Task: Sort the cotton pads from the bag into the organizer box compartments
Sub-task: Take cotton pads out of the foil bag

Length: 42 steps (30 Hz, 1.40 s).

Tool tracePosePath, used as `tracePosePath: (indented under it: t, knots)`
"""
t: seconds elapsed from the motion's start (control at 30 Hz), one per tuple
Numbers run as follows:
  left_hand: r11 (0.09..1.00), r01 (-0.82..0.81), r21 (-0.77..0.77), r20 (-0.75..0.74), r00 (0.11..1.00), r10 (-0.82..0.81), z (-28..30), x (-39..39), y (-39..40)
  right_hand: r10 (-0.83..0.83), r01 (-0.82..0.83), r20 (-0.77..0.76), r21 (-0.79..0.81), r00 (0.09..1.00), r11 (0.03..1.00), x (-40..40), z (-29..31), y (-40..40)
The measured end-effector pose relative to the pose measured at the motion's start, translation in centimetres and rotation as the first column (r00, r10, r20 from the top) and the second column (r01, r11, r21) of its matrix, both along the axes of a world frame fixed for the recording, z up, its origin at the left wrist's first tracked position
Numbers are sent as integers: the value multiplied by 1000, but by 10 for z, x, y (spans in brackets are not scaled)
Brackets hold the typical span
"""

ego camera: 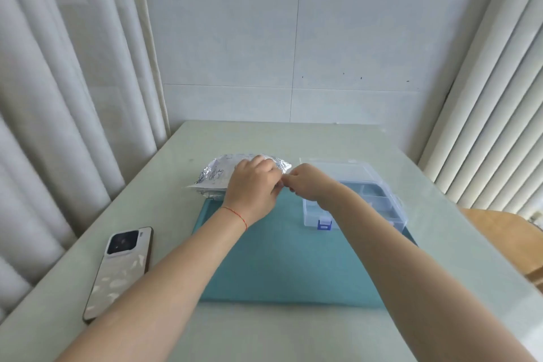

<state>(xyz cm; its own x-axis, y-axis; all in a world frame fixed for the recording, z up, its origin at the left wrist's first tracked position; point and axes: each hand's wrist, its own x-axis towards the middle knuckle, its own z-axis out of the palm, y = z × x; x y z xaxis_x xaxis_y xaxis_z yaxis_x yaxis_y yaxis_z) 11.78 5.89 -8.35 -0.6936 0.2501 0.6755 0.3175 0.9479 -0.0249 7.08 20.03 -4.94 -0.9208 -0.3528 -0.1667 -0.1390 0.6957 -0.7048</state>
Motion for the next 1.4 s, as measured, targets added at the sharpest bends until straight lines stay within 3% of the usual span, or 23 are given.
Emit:
tracePosePath:
  t: [0.17,0.27,0.33,0.4,0.47,0.53,0.57,0.63,0.97,1.4]
  knots:
    - [999,-44,3,4,999,44,-7,28,2,-83,97,-104,136,991,986,18,-8,20]
    - [996,-84,-21,40,996,84,-10,39,3,-118,136,-164,106,979,985,24,-13,30]
    - [994,-113,-6,88,990,113,-13,41,3,-68,89,-184,109,981,990,30,-12,32]
    - [984,-176,18,169,971,171,-19,40,1,75,-51,-98,228,992,972,47,-6,34]
    - [979,-202,27,225,955,191,-22,39,-1,290,-278,49,467,956,839,70,5,36]
    - [978,-200,58,236,955,181,-24,38,1,437,-437,177,656,882,615,94,13,35]
    - [978,-199,65,236,955,178,-24,37,3,453,-444,201,722,869,531,103,14,34]
    - [978,-194,76,238,956,171,-24,37,6,452,-392,170,796,876,460,114,9,34]
    - [972,-198,130,248,955,161,-23,36,5,480,-379,105,764,871,521,99,-10,32]
    - [972,-212,100,255,950,181,-21,-25,-2,481,-385,111,763,869,519,14,-14,20]
